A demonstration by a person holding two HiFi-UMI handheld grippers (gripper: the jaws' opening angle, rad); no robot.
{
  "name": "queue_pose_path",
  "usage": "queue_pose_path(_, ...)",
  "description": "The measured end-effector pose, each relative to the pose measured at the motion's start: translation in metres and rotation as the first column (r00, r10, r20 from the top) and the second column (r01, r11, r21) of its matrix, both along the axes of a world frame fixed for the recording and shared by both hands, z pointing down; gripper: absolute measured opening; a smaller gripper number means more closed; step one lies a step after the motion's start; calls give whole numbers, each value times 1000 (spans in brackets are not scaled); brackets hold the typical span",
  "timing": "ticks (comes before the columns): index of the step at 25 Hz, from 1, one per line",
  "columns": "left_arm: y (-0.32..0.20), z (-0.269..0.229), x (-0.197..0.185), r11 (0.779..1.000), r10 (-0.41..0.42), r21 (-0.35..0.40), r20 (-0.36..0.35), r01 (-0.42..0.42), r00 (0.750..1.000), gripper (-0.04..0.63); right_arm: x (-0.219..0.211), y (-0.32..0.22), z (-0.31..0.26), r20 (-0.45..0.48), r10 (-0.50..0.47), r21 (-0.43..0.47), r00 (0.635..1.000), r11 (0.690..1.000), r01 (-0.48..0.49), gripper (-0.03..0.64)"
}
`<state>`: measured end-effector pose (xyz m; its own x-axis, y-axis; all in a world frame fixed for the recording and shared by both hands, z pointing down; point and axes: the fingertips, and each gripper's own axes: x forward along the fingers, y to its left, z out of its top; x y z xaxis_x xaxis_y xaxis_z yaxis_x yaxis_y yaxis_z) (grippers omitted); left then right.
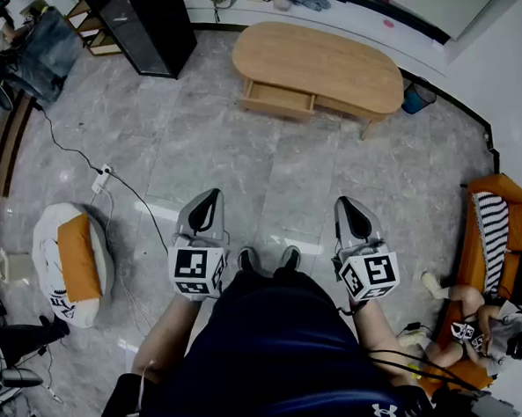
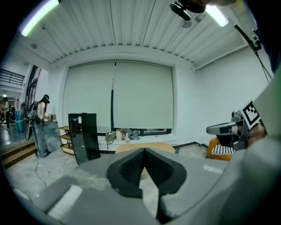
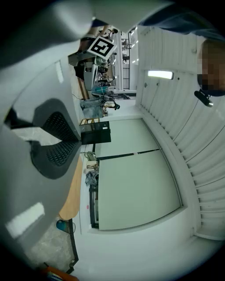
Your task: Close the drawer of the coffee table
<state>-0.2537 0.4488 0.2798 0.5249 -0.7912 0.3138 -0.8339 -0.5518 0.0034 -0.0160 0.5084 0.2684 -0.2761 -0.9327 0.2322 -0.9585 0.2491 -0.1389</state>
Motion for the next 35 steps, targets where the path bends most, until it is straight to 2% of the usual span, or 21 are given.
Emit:
queue_pose_path(9, 4, 1, 53, 1000, -31, -2, 15, 31, 999, 2, 50, -4, 9, 11, -48, -10, 999, 999, 48, 0)
queue_pose_path(20, 3, 18, 87, 994, -101, -29, 14, 101, 995, 2, 101, -17, 22, 57, -65, -25, 996, 997, 67, 2)
queue_pose_path(27, -52, 31, 92, 993, -110, -47, -6, 110, 994, 2, 108, -74, 35, 58, -82, -50, 995, 995, 85, 2)
queue_pose_path(35, -148, 49, 95, 989, -116, -89, -4, 116, 993, 2, 106, -168, 47, 32, -107, -100, 994, 989, 110, 2)
